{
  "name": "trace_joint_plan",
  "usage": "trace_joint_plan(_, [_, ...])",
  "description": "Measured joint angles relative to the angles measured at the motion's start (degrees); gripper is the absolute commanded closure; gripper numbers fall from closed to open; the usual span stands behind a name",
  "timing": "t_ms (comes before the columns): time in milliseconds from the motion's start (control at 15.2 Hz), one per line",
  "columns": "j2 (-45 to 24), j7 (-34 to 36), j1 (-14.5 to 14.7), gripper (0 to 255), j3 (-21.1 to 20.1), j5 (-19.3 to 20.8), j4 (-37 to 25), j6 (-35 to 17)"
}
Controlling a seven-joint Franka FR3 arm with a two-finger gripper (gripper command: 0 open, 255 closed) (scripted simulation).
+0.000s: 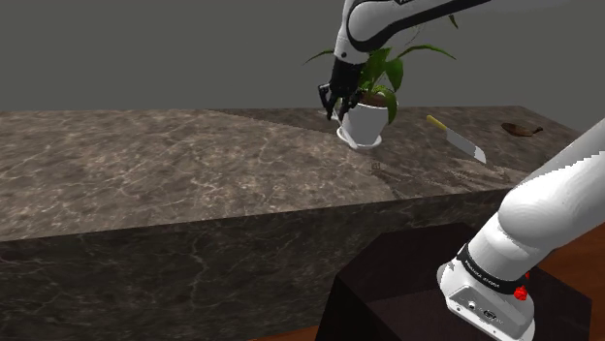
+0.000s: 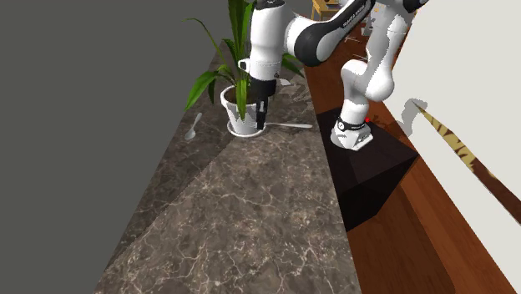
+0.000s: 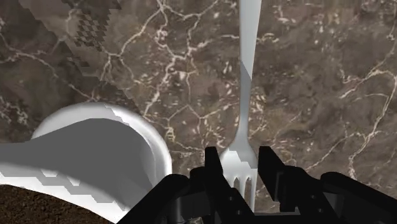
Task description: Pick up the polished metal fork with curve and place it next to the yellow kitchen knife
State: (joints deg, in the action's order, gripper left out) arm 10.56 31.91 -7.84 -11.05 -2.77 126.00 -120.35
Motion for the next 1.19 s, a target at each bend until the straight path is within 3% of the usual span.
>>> trace_joint_plan(198, [3.7, -4.8, -2.2, 255, 2.3, -4.8, 2.3, 1.2])
trace_joint_plan(330, [5.4, -7.7, -4.2, 255, 2.9, -12.4, 5.5, -0.2])
trace_joint_plan(528, [9.3, -12.1, -9.6, 255, 2.4, -20.7, 7.7, 1.8])
trace_joint_plan(594, [9.3, -12.1, -9.6, 0, 2.3, -20.9, 7.7, 1.8])
trace_joint_plan(726, [11.9, -10.7, -9.7, 0, 1.3, -20.3, 9.9, -0.8])
trace_joint_plan(924, [23.5, -2.9, -10.7, 0, -4.5, -17.2, 19.5, -11.8])
trace_joint_plan(1188, [23.8, -1.4, -11.1, 0, -6.6, -17.1, 22.4, -17.3])
